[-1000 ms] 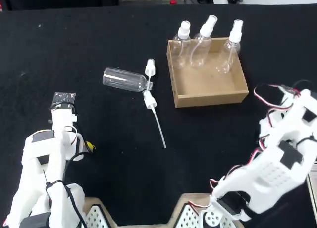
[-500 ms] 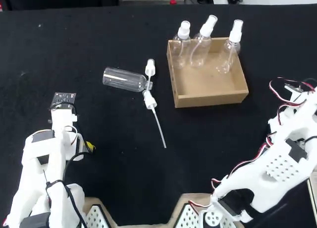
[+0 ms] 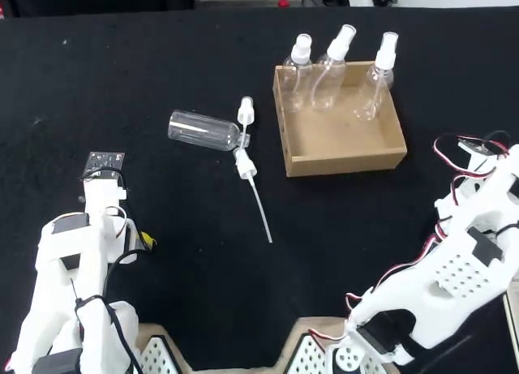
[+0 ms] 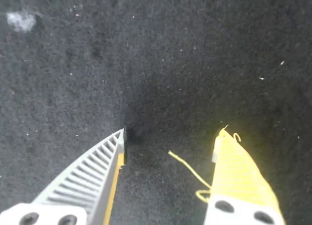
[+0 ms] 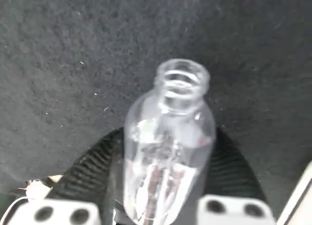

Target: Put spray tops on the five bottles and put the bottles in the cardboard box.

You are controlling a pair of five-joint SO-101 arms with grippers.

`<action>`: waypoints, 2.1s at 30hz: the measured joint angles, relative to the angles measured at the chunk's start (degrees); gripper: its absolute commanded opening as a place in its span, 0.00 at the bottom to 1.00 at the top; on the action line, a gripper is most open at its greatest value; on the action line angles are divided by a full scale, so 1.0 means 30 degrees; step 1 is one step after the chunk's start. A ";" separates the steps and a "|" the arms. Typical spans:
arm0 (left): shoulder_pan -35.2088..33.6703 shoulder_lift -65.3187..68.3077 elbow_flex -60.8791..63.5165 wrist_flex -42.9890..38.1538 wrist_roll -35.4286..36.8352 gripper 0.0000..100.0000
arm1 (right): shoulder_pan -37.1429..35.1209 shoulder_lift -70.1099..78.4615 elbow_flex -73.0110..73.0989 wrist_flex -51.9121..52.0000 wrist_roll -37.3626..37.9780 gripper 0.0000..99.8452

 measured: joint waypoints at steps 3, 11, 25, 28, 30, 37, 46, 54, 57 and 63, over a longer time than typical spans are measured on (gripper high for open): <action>0.0000 0.0000 0.0000 0.0000 0.0000 0.28 | 0.0000 -0.0176 -0.0850 0.0000 -0.0059 0.09; 0.0000 0.0000 0.0000 0.0000 0.0000 0.28 | 0.0000 -0.2462 -0.0996 0.0293 0.0615 0.09; 0.0000 0.0000 0.0000 0.0000 0.0000 0.28 | -0.0410 -0.3077 0.4308 -0.8850 0.0176 0.23; 0.0000 0.0000 0.0000 0.0000 0.0000 0.28 | -0.1172 -0.3194 0.4308 -0.7883 0.0029 0.26; 0.0000 0.0000 0.0000 0.0000 0.0000 0.28 | -0.1641 -0.3194 0.4308 -0.7355 0.0000 0.26; 0.0000 0.0000 0.0000 0.0000 0.0000 0.28 | -0.2081 -0.3194 0.3516 -0.6007 -0.0029 0.27; 0.0000 0.0000 0.0000 0.0000 0.0000 0.28 | -0.2549 -0.2403 -0.0264 -0.1026 -0.0029 0.27; -0.0088 0.0000 0.0000 0.0000 0.0000 0.28 | -0.2520 0.1289 -0.4278 -0.0176 -0.0557 0.27; -0.0088 0.0000 0.0000 0.0000 0.0000 0.28 | -0.2491 0.2637 -0.5070 0.0088 -0.0557 0.27; -0.0147 0.0000 0.0000 0.0000 0.0000 0.28 | -0.2491 0.3575 -0.6945 0.1495 -0.0557 0.27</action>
